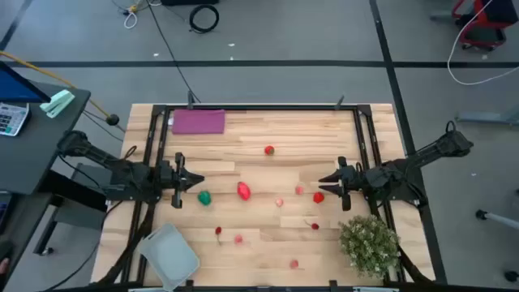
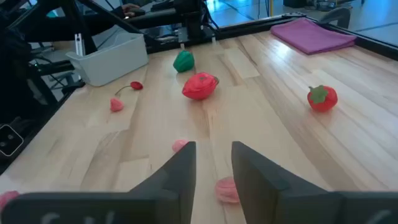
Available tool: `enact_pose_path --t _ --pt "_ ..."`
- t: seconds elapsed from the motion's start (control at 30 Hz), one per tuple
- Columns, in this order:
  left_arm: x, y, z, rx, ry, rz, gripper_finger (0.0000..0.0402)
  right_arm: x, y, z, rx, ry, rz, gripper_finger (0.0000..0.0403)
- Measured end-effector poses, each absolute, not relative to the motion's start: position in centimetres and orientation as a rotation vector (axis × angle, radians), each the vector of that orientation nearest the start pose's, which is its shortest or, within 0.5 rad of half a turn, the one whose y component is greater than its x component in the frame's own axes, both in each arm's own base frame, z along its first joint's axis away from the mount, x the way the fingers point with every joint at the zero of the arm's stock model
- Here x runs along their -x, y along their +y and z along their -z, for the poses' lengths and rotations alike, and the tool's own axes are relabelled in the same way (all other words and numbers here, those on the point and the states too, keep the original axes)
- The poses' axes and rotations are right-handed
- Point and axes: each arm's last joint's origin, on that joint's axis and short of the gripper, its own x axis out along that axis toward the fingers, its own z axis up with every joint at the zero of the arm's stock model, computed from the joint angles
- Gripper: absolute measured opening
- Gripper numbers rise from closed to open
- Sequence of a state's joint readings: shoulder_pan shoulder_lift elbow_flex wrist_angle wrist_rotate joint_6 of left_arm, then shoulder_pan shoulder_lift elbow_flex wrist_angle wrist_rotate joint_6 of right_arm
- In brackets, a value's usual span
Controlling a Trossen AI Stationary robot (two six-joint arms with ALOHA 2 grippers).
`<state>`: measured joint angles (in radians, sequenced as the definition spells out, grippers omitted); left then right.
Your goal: Pick and placing Produce into tupperware
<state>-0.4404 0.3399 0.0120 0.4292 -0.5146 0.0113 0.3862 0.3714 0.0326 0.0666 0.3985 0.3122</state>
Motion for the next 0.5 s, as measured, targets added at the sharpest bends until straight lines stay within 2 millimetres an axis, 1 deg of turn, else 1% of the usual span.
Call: enact_pose_path --t 0.17,0.5 --pt "-11.0 -3.61 -17.87 0.035 -0.089 -0.074 0.0035 -11.17 3.33 -14.91 -0.207 0.247 0.051 0.011" --pt "-11.0 -3.61 -17.87 0.035 -0.089 -0.074 0.0023 -11.17 3.33 -14.91 -0.206 0.247 0.051 0.011"
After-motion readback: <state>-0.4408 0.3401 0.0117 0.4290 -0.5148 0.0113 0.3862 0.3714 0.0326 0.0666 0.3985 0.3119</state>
